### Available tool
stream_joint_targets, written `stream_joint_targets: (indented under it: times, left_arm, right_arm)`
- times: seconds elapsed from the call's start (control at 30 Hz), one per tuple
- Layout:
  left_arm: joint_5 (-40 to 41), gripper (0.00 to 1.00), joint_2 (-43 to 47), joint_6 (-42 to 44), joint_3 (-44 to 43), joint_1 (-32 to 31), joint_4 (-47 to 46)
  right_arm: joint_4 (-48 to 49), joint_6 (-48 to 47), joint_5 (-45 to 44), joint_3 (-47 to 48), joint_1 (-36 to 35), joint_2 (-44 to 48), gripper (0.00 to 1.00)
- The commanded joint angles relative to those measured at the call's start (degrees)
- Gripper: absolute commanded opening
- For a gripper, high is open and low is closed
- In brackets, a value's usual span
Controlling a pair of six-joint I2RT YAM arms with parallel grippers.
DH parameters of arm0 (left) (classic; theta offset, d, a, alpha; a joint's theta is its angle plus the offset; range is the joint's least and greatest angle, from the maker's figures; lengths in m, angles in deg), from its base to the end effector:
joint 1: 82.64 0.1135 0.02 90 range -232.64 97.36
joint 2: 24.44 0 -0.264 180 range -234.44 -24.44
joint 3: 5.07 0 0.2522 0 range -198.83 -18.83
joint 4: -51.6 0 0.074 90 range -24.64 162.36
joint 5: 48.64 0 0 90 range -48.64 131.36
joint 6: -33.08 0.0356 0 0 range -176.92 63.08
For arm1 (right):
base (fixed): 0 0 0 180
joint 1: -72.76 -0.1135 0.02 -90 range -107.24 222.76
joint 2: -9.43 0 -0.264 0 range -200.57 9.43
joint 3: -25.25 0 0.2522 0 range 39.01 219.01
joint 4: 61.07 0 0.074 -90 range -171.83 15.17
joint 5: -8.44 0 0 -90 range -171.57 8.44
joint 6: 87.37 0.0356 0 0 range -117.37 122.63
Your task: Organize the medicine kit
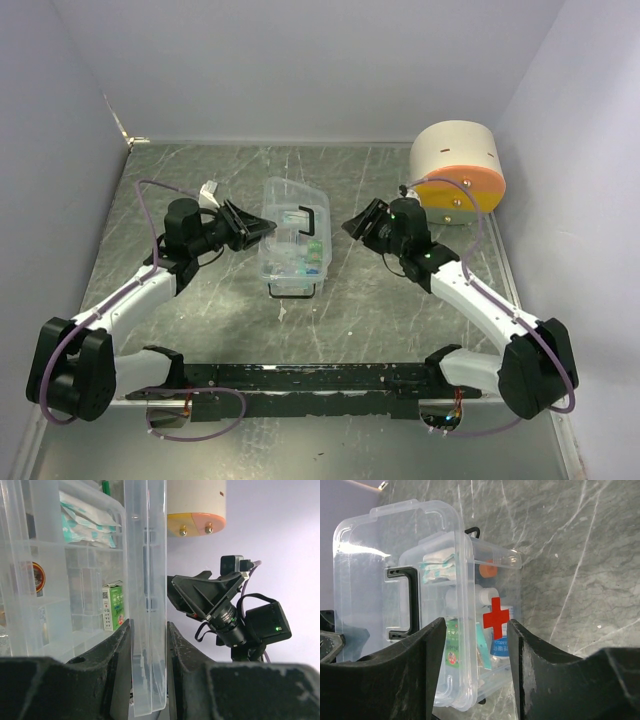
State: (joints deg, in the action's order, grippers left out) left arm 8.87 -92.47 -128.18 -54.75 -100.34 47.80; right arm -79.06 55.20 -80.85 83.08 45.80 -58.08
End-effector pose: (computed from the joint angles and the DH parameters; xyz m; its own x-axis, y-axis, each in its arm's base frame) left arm 0.2431 -0.0977 0.2528 -0.7888 -0.5867 -0.1832 0.0149 0.2797 -0.9600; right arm 0.2357 0.1204 0.2641 -0.6193 0.5758 -0.5337 0.0472 0.7059 0.7068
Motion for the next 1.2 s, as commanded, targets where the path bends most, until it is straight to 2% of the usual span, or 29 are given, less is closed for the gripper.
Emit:
stream_joint_targets:
  times: [0.0,0.17,0.3,0.4,0.5,0.67,0.83,0.97,1.07,1.17]
  left_arm:
    - [0.5,0.29,0.9,2.1,0.1,-0.1,0.1]
    - [-0.5,0.33,1.5,3.9,1.1,-0.1,1.8]
    - [1.6,0.42,3.0,10.8,-2.3,-0.1,11.7]
    - [3.4,0.51,3.5,14.5,-4.2,-0.1,17.4]
    - [4.9,0.68,2.2,18.7,-6.6,-0.1,22.4]
    - [7.6,0.76,-0.6,25.6,-11.2,-0.1,29.4]
    - [9.6,0.77,-2.5,29.3,-12.9,-0.1,32.2]
    - [7.9,0.77,-3.9,29.8,-12.3,-0.1,31.1]
    - [7.2,0.73,-5.3,29.8,-12.0,-0.1,30.6]
    - [9.6,0.64,-5.2,30.4,-11.7,-0.1,31.8]
  right_arm:
    - [3.3,-2.2,4.3,0.1,0.0,-1.2,0.55]
    - [6.2,-5.6,14.4,2.3,-0.1,-6.3,0.62]
    - [6.2,-7.1,17.5,3.5,-0.2,-10.0,0.62]
    - [6.9,-7.3,18.9,3.5,-0.2,-11.1,0.62]
    - [7.3,-7.3,20.3,3.5,-0.3,-12.0,0.61]
    - [6.2,-7.4,20.2,4.0,-0.3,-12.1,0.58]
    - [5.7,-7.9,20.4,4.8,-0.3,-12.4,0.55]
    - [5.3,-9.4,21.3,6.0,-0.6,-13.2,0.53]
    - [3.4,-11.2,20.7,7.8,-1.0,-13.7,0.51]
    - [2.2,-12.6,20.3,9.3,-1.0,-13.9,0.5]
